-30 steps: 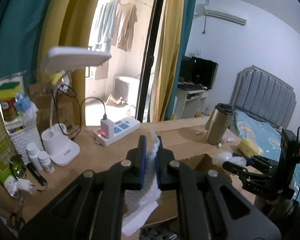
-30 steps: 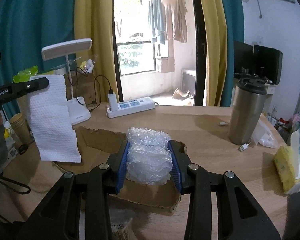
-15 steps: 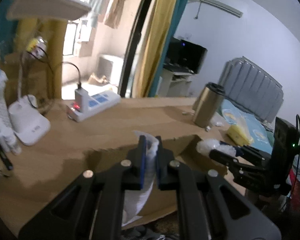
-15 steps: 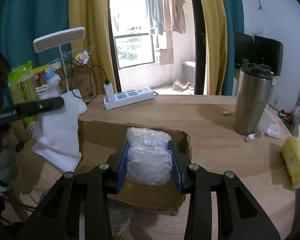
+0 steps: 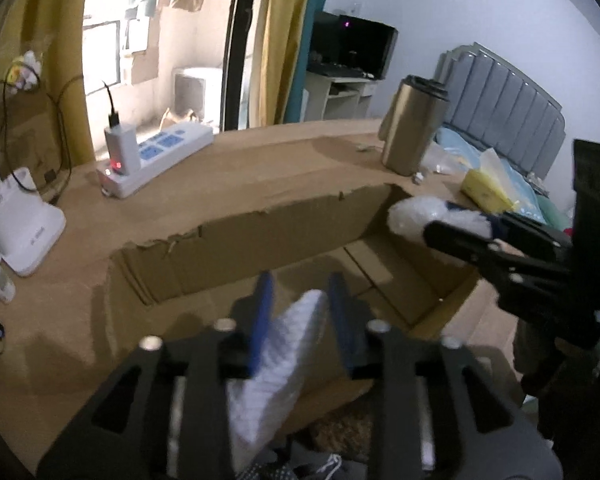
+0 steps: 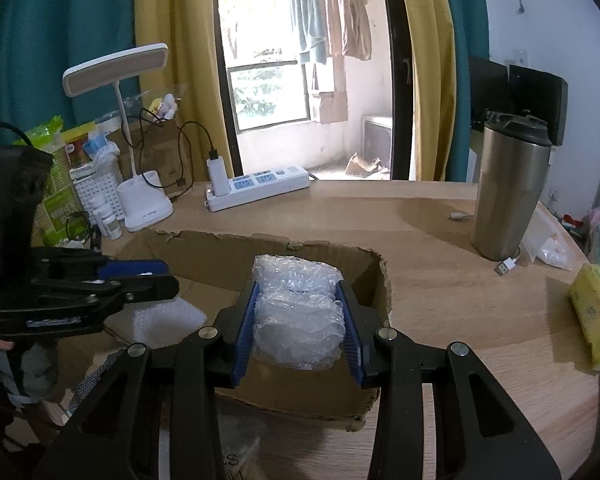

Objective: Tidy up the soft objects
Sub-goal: 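Lower and release the towel into the box with the left gripper while the right gripper releases the bubble wrap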

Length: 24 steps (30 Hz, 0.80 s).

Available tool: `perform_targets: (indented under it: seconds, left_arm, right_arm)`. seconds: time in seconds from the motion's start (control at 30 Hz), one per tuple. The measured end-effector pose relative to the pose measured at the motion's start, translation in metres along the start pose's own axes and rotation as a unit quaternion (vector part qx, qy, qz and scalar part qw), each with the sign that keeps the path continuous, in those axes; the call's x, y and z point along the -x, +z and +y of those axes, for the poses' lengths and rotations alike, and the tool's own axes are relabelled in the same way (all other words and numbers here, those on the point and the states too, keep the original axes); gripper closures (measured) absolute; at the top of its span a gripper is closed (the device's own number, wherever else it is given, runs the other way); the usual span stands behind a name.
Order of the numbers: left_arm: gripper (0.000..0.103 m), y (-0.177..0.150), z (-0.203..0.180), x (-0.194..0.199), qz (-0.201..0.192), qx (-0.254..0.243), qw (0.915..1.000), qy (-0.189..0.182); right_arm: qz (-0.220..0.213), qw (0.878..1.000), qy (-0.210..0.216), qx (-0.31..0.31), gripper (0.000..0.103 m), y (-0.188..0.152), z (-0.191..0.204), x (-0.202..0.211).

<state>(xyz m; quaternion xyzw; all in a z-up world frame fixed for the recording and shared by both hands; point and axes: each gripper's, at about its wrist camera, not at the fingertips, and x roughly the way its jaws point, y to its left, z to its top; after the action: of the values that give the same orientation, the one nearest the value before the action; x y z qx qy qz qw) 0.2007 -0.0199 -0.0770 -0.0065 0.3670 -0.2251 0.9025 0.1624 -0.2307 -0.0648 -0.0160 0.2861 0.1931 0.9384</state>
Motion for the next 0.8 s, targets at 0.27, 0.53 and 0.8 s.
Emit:
perform_targets:
  seconds: [0.27,0.53,0.8]
  left_arm:
    - [0.024,0.000,0.009,0.045,-0.036,0.008,0.9993,0.006]
    - [0.022,-0.007,0.036,0.059,-0.042,0.038,0.9983,0.011]
    - [0.021,-0.026,0.063,0.050,-0.011,0.061,0.9961,0.064]
  right_arm:
    - [0.005,1.000,0.006,0.000,0.062,-0.003,0.006,-0.007]
    - [0.009,1.000,0.006,0.005,0.061,-0.004,0.011,-0.008]
    - [0.013,1.000,-0.006,0.004,0.049,-0.006,0.009,-0.006]
